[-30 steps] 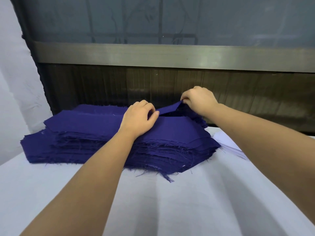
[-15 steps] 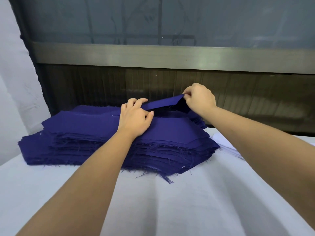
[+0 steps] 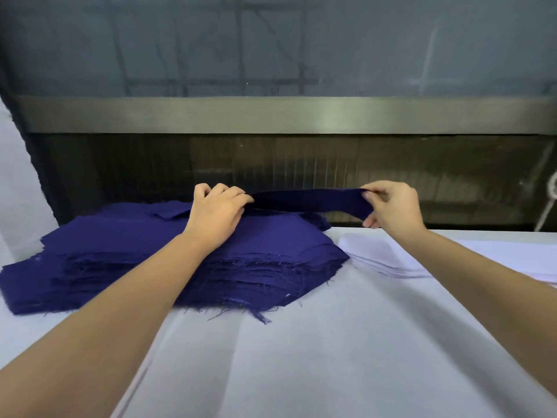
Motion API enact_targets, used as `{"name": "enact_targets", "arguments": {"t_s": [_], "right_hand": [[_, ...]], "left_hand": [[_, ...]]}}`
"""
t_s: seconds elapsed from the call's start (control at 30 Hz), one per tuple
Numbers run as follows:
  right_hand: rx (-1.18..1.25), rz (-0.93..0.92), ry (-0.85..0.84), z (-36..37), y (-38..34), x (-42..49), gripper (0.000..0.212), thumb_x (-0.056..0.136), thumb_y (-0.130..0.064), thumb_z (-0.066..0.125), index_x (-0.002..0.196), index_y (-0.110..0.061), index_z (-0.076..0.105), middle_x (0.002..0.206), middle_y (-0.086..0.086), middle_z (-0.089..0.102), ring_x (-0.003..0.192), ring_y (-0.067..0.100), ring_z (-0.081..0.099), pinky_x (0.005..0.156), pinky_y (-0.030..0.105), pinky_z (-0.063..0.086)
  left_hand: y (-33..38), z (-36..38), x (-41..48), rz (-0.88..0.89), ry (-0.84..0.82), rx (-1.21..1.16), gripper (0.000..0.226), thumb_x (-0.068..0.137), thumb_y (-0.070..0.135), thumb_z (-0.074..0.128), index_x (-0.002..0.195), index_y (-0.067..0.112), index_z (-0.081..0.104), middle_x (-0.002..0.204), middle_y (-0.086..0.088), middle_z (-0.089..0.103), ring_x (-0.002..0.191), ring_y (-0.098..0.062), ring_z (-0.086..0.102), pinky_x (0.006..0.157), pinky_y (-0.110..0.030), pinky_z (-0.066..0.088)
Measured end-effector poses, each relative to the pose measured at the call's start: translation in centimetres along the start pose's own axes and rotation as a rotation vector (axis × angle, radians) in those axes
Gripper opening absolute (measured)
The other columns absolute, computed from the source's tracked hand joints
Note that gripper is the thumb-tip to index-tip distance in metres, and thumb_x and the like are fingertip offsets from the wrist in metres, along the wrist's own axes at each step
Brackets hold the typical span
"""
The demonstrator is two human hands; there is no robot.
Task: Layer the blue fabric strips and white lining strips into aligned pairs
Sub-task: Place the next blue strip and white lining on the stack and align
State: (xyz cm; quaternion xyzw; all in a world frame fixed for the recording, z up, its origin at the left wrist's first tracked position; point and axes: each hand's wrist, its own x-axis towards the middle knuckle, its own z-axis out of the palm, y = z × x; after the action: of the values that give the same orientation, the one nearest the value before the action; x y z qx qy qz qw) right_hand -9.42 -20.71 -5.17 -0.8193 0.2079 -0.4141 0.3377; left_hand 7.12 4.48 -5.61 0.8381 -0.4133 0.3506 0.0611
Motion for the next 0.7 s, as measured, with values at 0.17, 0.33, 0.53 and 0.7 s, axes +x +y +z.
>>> {"name": "enact_targets", "arguments": {"t_s": [0.17,0.33,0.53,0.7], "right_hand": [[0.115,0.107,0.020,-3.8,2.5,-1.8,0.017,0.096,-0.004,0.046,0.097,-0.012,0.061,0.077,0.001,0.065,0.057,0.010,0.069,0.055,0.029,0.059],[0.149,0.093,0.037,-7.9,5.1,-4.5,0.025,0.094,0.006,0.043,0.090,-0.009,0.062,0.079,0.003,0.065,0.059,0.006,0.069,0.052,0.018,0.055],[0.023,0.118,0.024,-11.7,7.9,-7.9,0.023,0.088,0.009,0.052,0.085,-0.010,0.066,0.081,0.007,0.067,0.062,-0.005,0.064,0.069,0.005,0.047],[-0.149,0.143,0.051,-15.2,9.3,-9.0,0.025,0.085,0.010,0.051,0.083,-0.010,0.067,0.082,0.007,0.067,0.074,0.014,0.061,0.065,0.009,0.043]], "left_hand": [[2.5,-1.8,0.7,0.238,0.085,-0.004,0.033,0.092,0.004,0.054,0.115,0.024,0.064,0.114,0.006,0.065,0.096,-0.019,0.059,0.084,-0.034,0.022],[5.5,-1.9,-0.5,0.538,0.216,0.015,0.031,0.073,-0.005,0.069,0.093,0.019,0.072,0.087,0.003,0.069,0.068,-0.021,0.062,0.078,-0.031,0.031],[8.6,-2.4,-1.8,0.668,0.311,-0.017,0.045,0.063,-0.013,0.071,0.097,0.016,0.071,0.085,-0.002,0.068,0.066,-0.024,0.060,0.069,-0.032,0.049],[13.0,-3.3,-2.9,0.805,0.259,-0.101,0.049,0.065,-0.011,0.065,0.105,0.016,0.070,0.080,-0.004,0.066,0.060,-0.024,0.058,0.057,-0.027,0.047]]}}
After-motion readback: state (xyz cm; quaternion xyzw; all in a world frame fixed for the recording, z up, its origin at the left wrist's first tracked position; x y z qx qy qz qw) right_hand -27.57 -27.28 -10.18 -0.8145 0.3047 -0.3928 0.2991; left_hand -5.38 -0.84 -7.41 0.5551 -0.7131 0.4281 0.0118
